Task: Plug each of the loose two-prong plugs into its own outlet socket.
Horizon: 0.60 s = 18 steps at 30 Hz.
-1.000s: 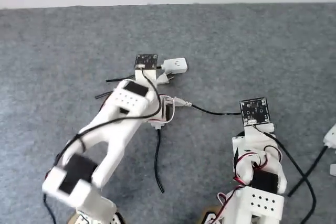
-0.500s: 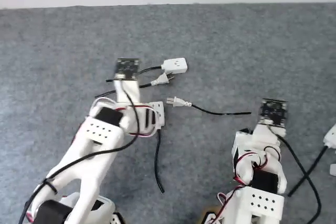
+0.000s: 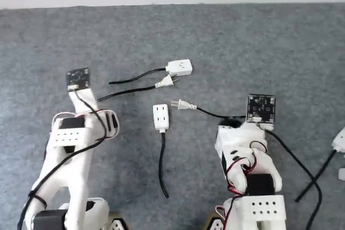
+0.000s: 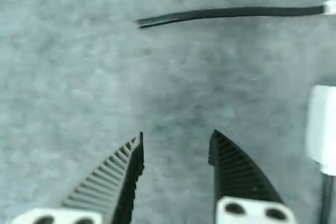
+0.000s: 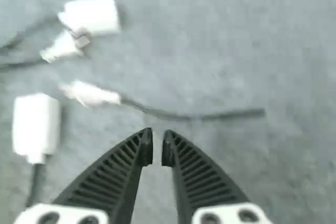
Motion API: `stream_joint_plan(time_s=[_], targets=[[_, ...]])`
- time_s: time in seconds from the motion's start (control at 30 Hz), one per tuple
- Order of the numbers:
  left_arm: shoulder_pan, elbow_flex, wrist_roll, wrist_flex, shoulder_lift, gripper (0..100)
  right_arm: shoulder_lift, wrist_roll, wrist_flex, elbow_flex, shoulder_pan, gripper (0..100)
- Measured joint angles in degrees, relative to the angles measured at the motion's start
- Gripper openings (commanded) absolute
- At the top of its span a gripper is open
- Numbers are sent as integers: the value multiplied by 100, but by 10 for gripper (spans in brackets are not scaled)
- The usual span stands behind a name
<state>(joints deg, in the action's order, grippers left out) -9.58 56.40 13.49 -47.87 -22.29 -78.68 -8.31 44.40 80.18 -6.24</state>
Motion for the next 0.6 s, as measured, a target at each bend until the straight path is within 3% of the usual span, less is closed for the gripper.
stream_joint_plan(time_s=[0.27,0.6], targets=[[-747,343,-141,422,-404,191,0,-123,-571,-44,-888,8],[-756,1908,-176,659,-3112,195,1020,-369,-633,-1029,-967,8]])
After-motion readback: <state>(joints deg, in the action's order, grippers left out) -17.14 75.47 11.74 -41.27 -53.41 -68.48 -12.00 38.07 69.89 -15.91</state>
